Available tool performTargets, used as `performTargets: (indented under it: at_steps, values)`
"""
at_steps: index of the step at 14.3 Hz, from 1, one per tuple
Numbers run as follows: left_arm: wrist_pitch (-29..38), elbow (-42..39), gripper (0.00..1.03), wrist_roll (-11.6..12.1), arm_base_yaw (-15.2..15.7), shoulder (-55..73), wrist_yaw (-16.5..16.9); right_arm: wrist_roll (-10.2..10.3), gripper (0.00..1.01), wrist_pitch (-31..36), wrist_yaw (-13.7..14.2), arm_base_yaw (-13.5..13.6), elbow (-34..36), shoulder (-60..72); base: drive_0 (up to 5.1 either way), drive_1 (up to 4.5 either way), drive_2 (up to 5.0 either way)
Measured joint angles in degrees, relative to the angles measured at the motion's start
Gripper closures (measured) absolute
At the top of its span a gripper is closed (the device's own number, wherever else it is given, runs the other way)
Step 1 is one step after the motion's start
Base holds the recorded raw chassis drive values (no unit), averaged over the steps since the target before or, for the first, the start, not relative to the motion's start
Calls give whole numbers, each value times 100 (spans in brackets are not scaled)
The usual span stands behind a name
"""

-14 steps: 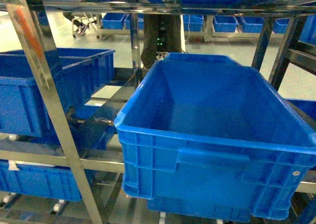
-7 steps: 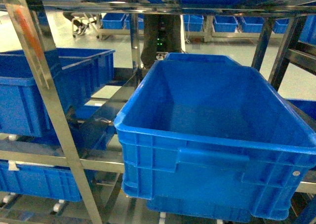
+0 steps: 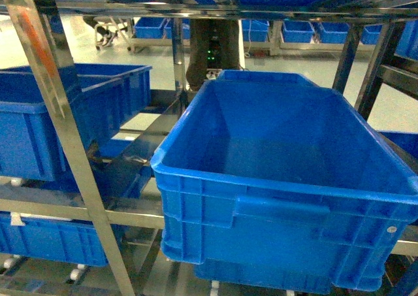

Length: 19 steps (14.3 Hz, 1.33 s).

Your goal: Pick red block from blue box to shelf

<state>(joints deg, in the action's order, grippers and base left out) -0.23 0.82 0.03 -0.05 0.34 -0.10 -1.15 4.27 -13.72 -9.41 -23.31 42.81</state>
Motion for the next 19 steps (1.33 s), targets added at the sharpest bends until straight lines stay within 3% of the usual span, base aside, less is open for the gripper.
performTargets:
  at_steps: [3,7,11,15,17,19]
  values:
    - [2,0,5,0,0,0,4,7,73,-125,92,175,-133,470,0,0,0]
    - [2,0,5,0,0,0,4,334,73,-92,13,1141,-1746,2769,0,0,0]
    - [2,0,5,0,0,0,4,520,73,-442,-177,1340,-2326,3442,0,0,0]
    - [2,0,5,0,0,0,4,621,73,-645,-525,1716,-2850,4369,0,0,0]
    - [2,0,5,0,0,0,4,577,73,-481,-372,1923,-2894,4758,0,0,0]
    - [2,0,5,0,0,0,4,516,73,-420,-269,1928,-3202,5222,0,0,0]
